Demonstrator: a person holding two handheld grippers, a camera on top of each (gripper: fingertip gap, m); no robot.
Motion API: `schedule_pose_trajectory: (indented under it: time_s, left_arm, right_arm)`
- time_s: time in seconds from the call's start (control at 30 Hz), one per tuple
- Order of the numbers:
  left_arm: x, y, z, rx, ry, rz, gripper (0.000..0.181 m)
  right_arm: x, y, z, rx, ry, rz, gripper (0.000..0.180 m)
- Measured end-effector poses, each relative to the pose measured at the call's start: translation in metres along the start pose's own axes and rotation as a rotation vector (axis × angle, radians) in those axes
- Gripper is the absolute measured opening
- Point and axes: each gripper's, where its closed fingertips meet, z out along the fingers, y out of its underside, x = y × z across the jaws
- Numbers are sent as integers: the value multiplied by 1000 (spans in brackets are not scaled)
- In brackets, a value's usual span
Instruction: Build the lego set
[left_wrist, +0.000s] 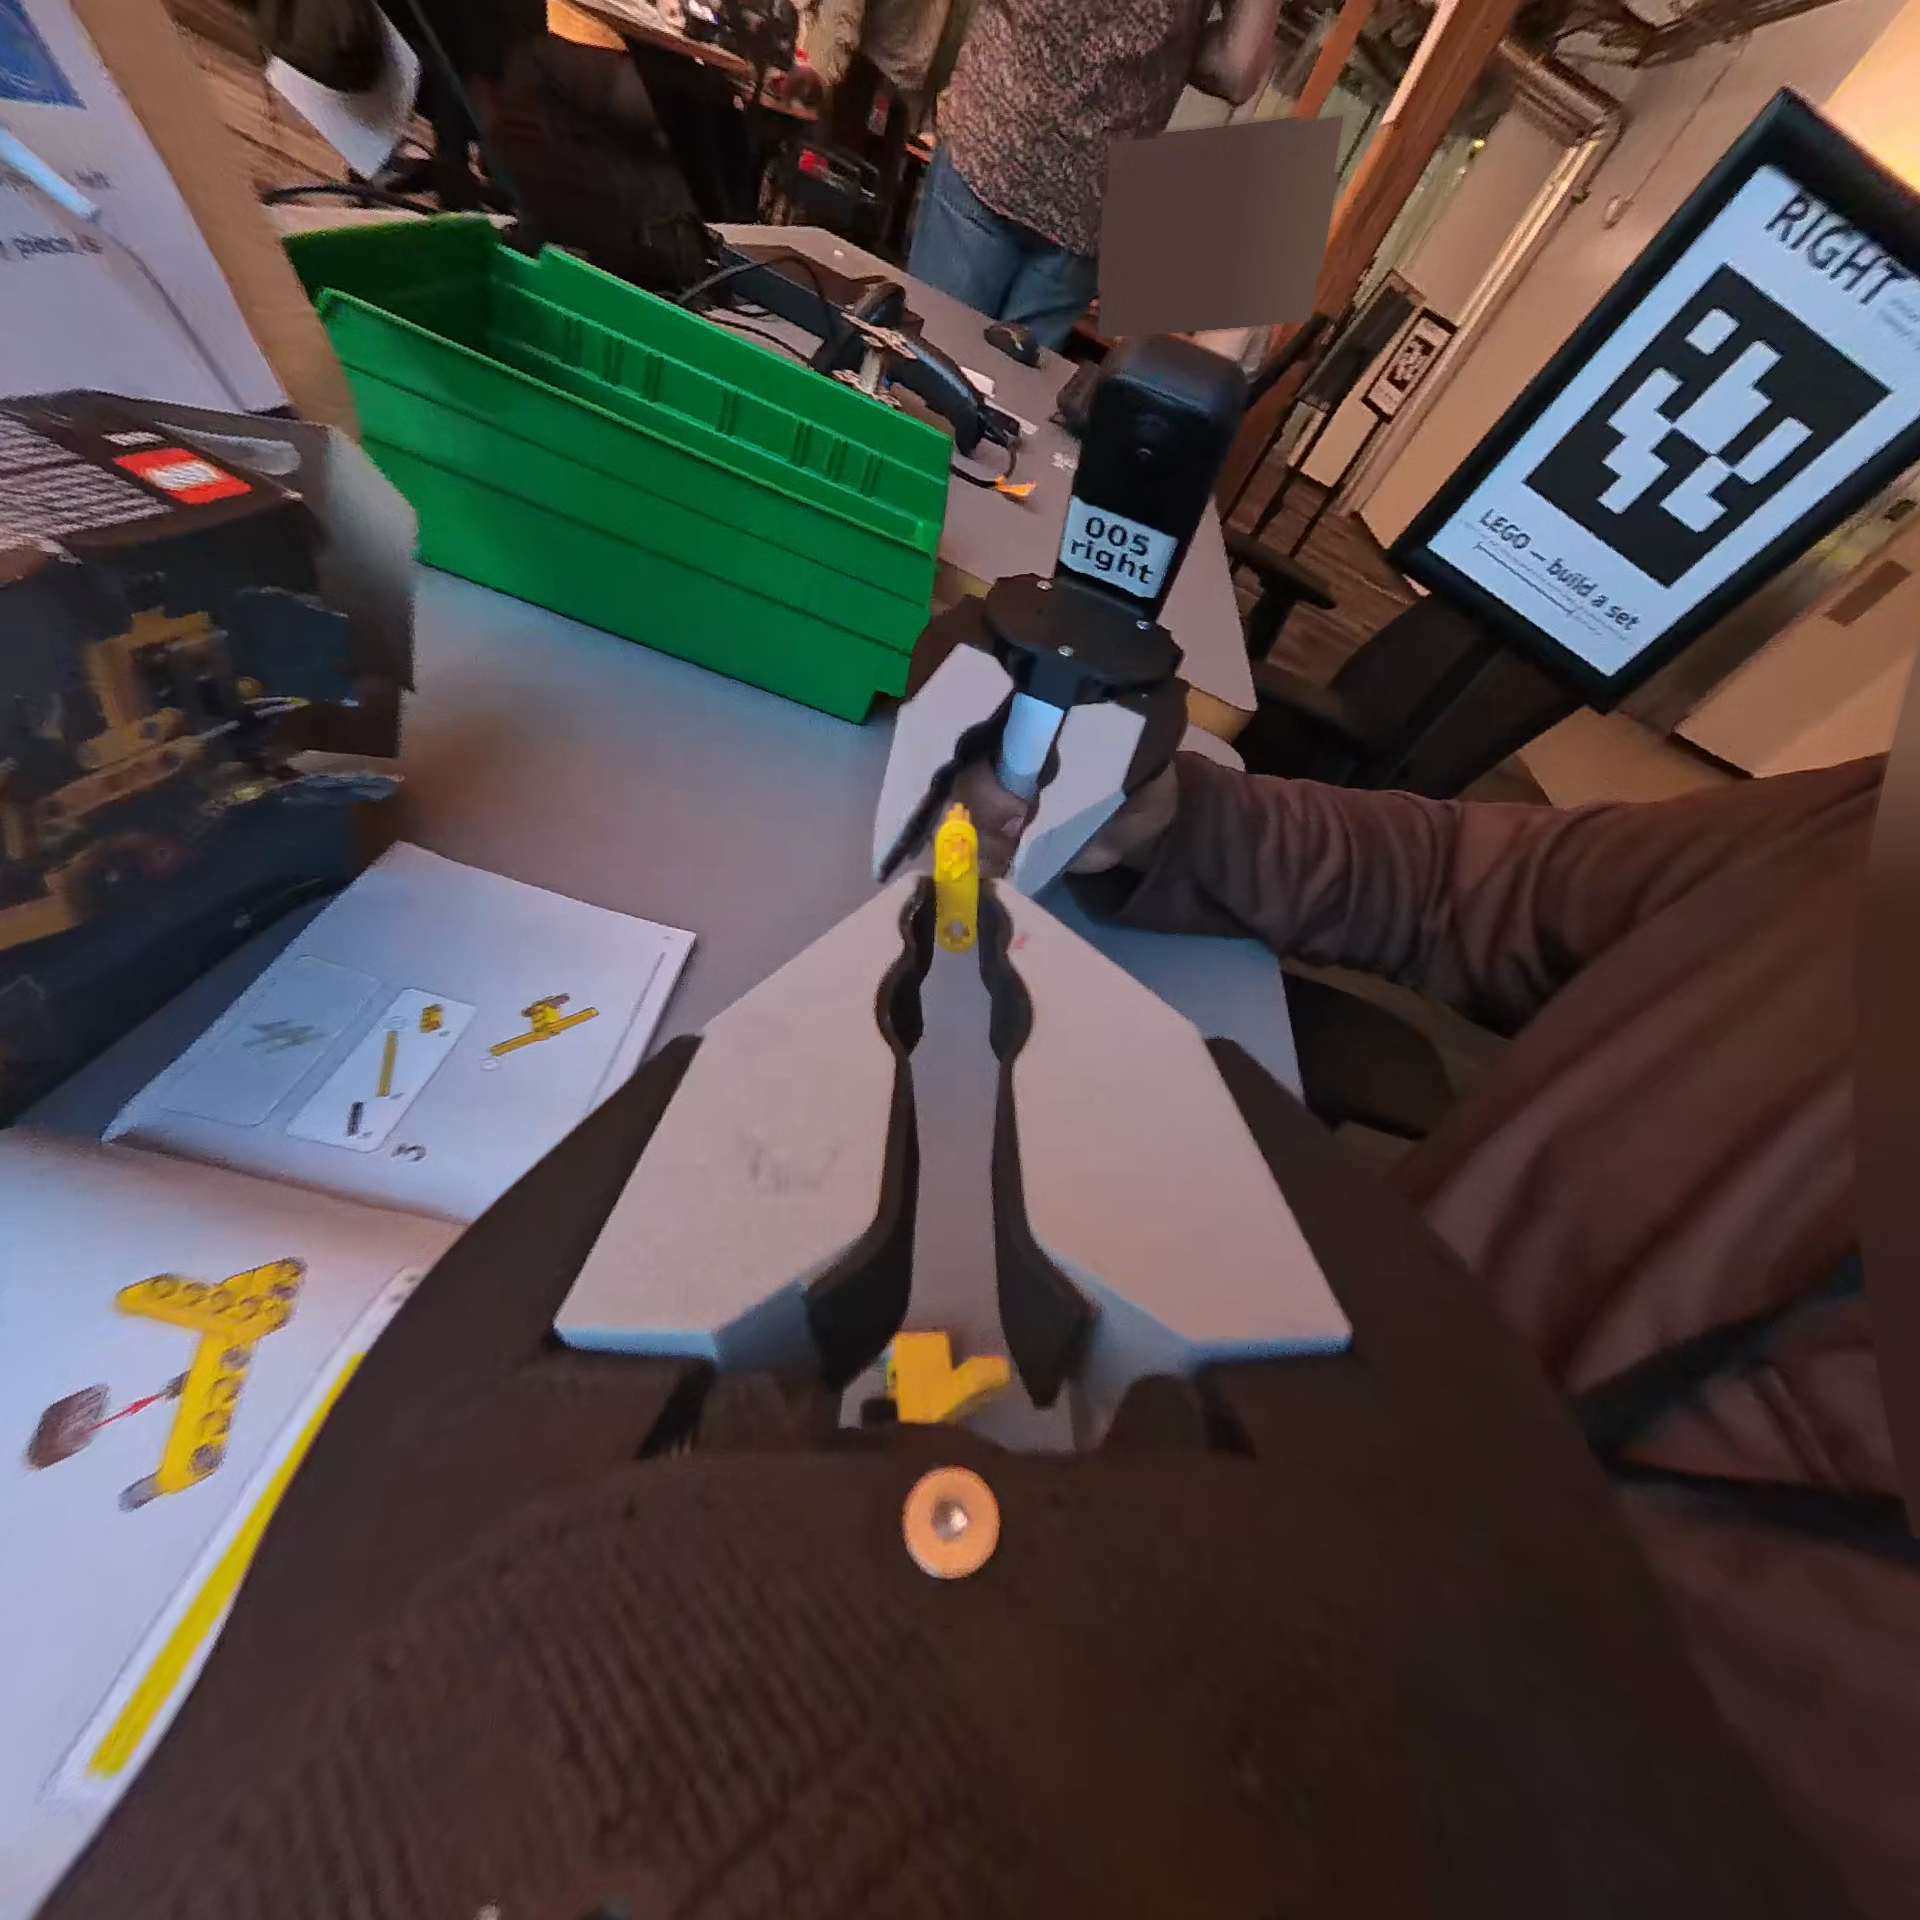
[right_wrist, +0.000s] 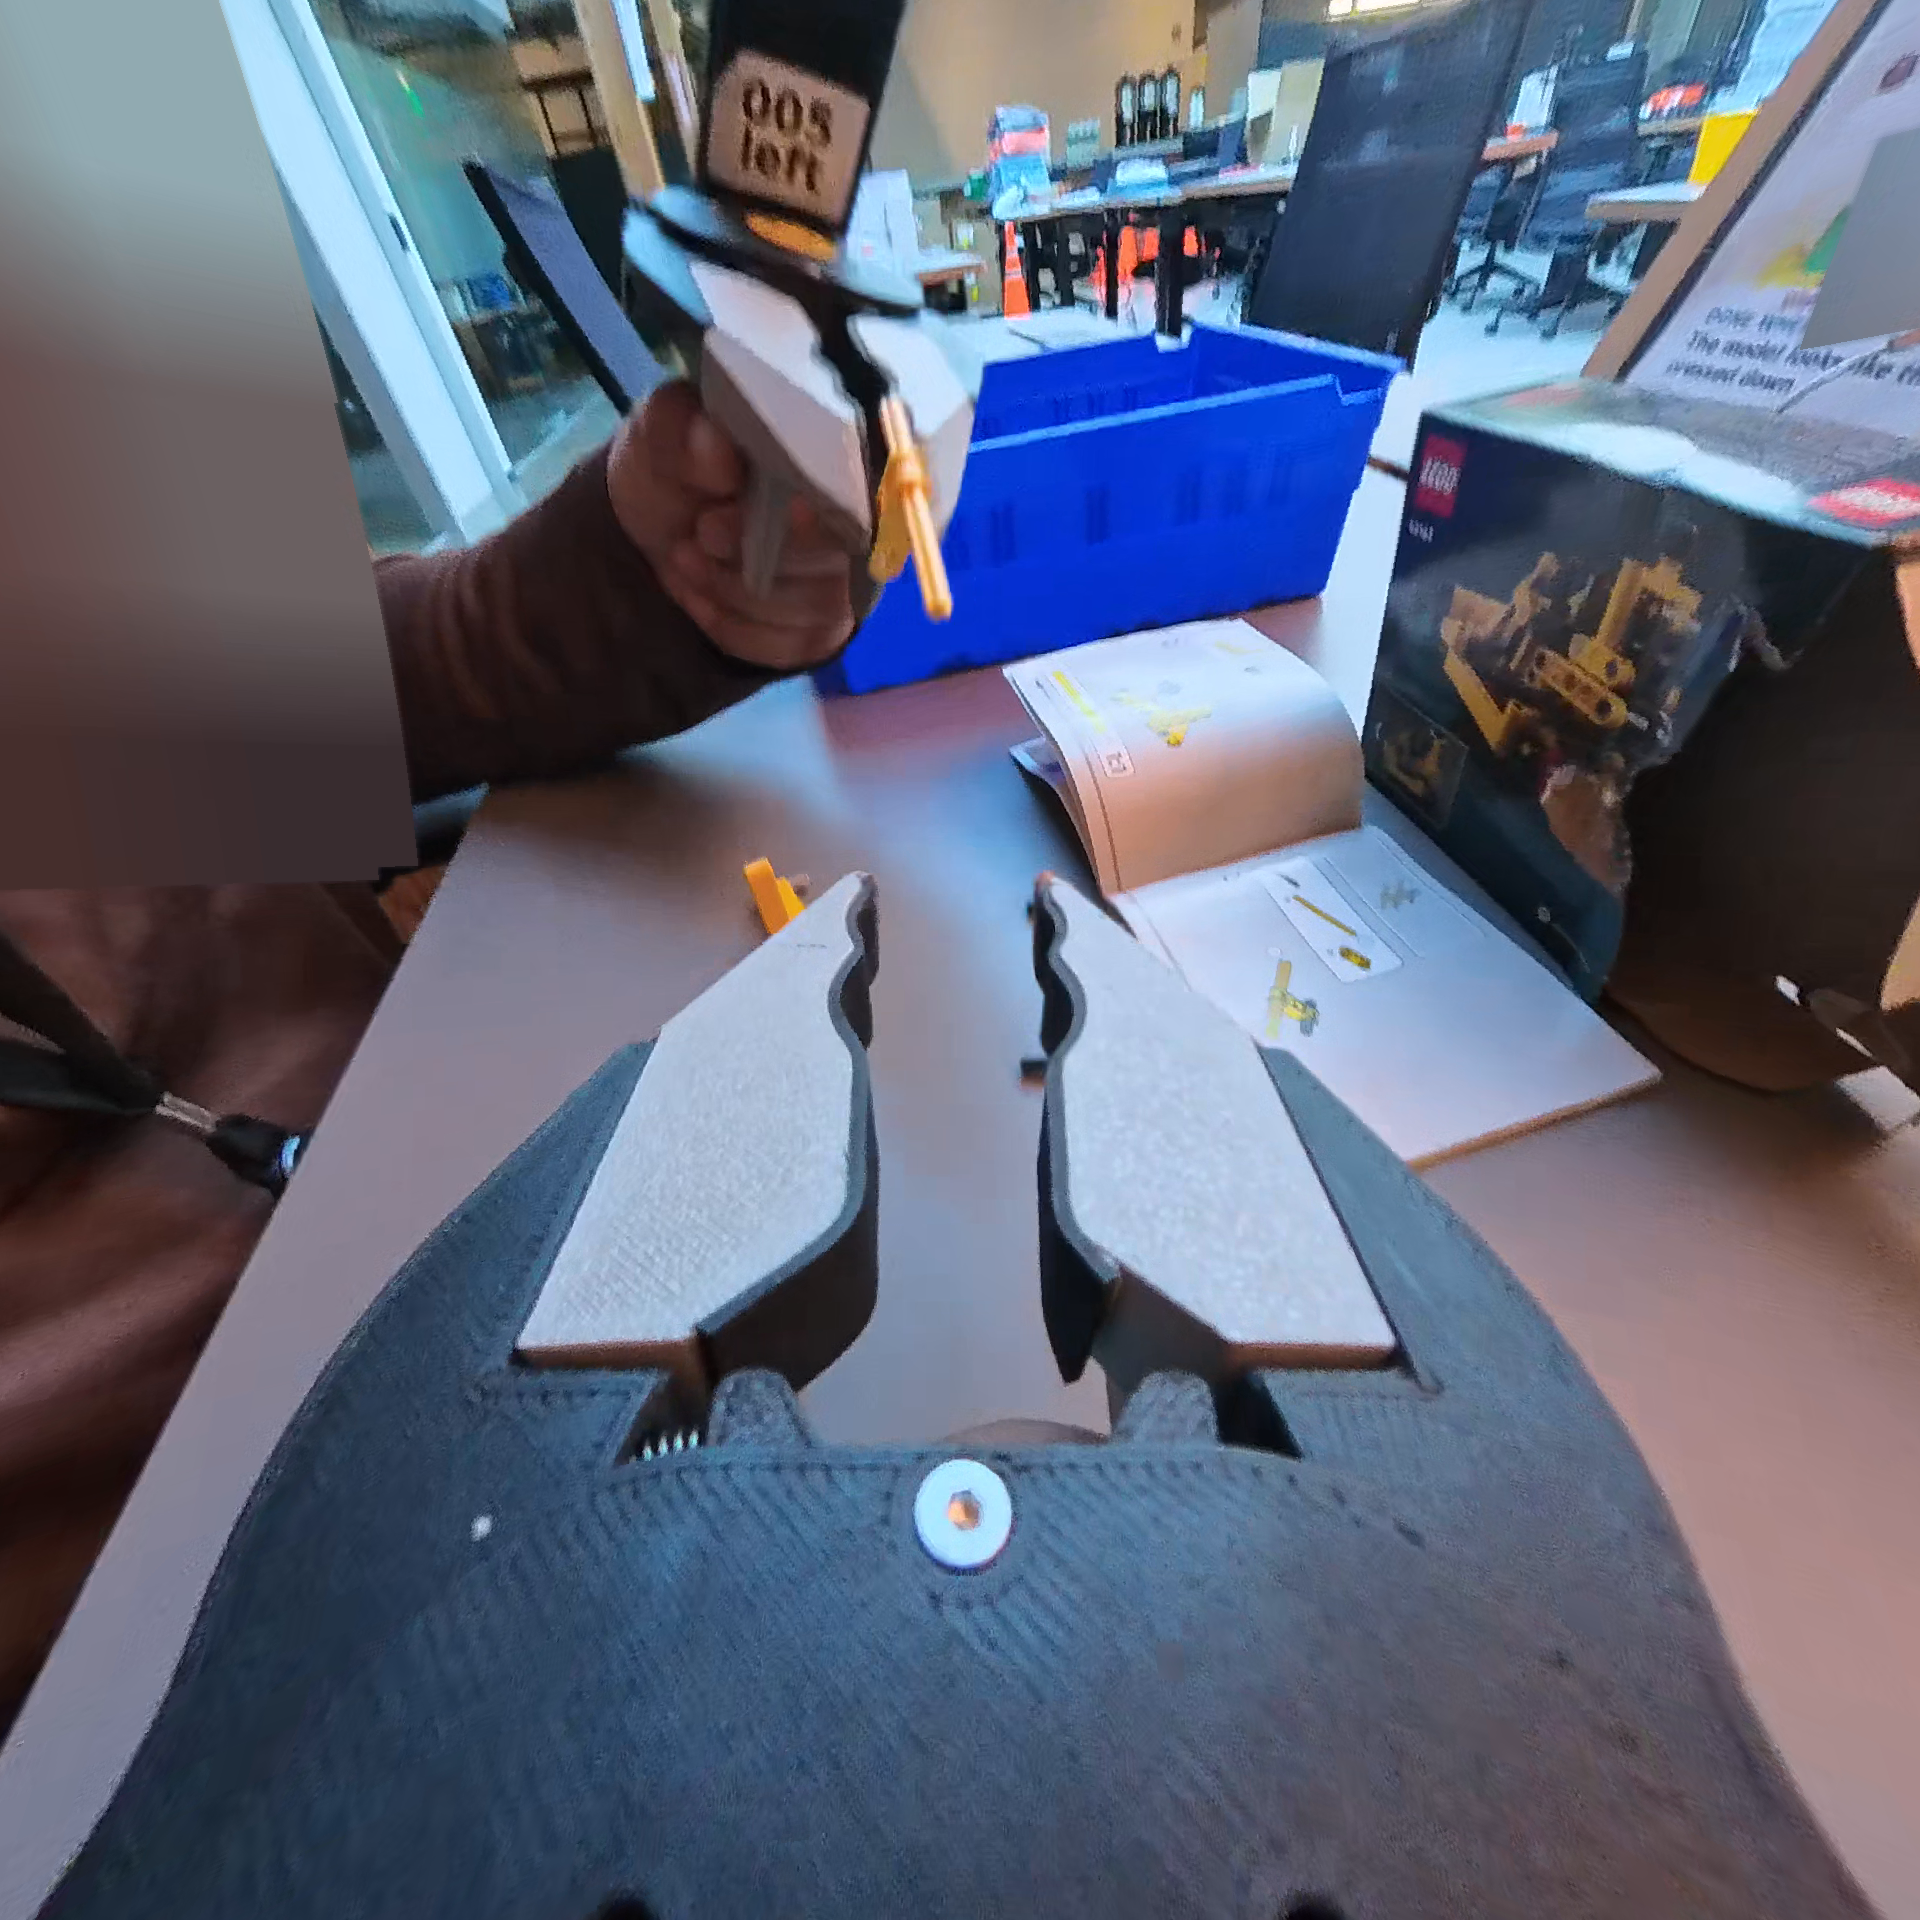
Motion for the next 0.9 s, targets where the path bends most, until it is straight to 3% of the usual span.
schedule_pose_trajectory:
  time_s: [0.1,0.17,0.37,0.5,0.6,0.9]
  left_arm:
    - [13,5,9,-22,54,-4,6]
    - [15,2,7,-13,50,12,6]
    - [13,1,5,7,91,-58,6]
    - [25,14,24,-44,133,-70,6]
    - [15,17,22,-73,56,-20,6]
    - [8,14,18,-48,49,-70,6]
  right_arm:
    - [-13,-7,2,16,-39,-41,22]
    - [-17,-5,-1,-22,-37,-96,0]
    - [-11,-29,-14,66,47,-141,0]
    - [-23,-19,8,-27,15,-159,0]
    - [-17,-14,6,-38,42,-169,0]
    - [-11,-25,-1,17,87,-168,0]
